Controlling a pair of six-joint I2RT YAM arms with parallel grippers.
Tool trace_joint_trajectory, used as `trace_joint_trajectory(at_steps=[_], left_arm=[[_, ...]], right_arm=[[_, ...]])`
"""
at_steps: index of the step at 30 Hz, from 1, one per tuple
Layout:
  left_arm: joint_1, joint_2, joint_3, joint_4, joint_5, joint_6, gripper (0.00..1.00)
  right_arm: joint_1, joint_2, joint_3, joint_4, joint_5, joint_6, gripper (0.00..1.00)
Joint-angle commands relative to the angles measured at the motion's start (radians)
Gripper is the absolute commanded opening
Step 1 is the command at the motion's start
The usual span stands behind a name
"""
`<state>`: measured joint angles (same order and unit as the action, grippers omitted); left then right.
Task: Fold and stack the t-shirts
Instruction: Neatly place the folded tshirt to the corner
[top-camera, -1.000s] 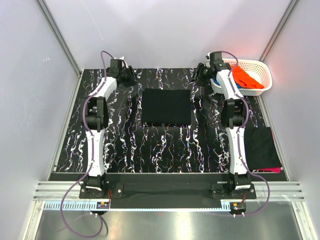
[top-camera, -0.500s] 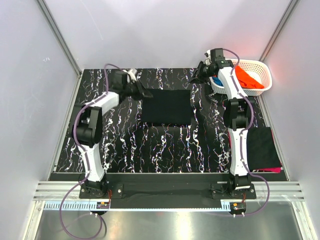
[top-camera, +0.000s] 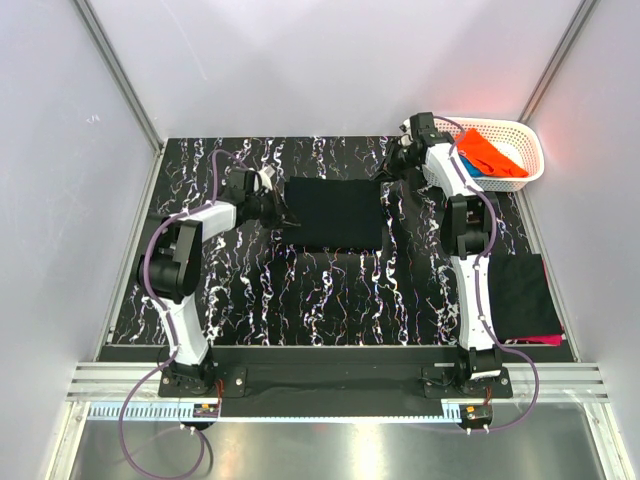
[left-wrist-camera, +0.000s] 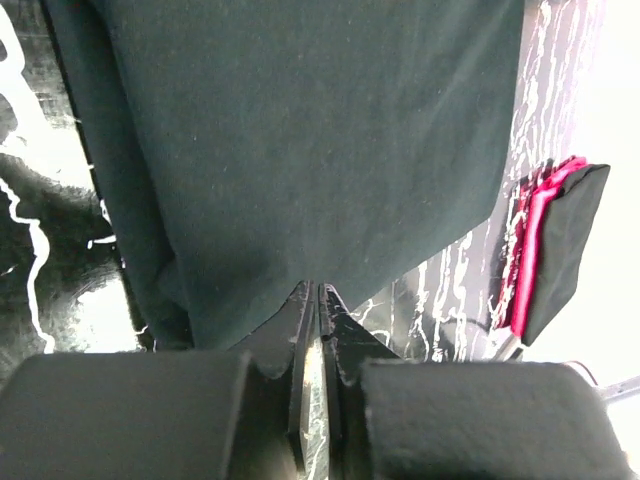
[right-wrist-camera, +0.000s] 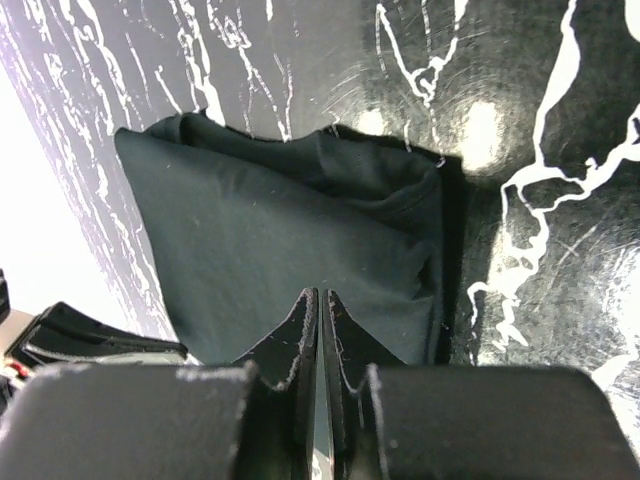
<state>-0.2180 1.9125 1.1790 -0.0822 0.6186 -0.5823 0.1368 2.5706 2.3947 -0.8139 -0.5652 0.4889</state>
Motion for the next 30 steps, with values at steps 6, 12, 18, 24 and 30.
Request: trace_joint_trajectory(at_steps=[6,12,18,24,30], left_arm=[[-0.001,-0.084,-0.113,0.007,-0.026,0.044,0.06],[0.000,-0.096,-0.180,-0.014,-0.048,0.085,0.05],[0.000,-0.081,-0.182,-0.056,-0.088,0.133,0.04],[0.005,-0.185,-0.168,-0.067,-0.106,0.147,0.06],[0.009,-0.188,-0.010,-0.053,-0.054,0.112,0.23]], right_arm=[[0.007,0.068,0.053,0.051,0.045,0.025,0.10],[0.007,0.143,0.119,0.056,0.080,0.036,0.10],[0.003,0.165,0.162,0.055,0.100,0.039,0.14],[0.004,0.093,0.152,0.052,0.096,0.046,0.28],[0.006,-0.050,0.092,-0.001,0.085,0.016,0.40]])
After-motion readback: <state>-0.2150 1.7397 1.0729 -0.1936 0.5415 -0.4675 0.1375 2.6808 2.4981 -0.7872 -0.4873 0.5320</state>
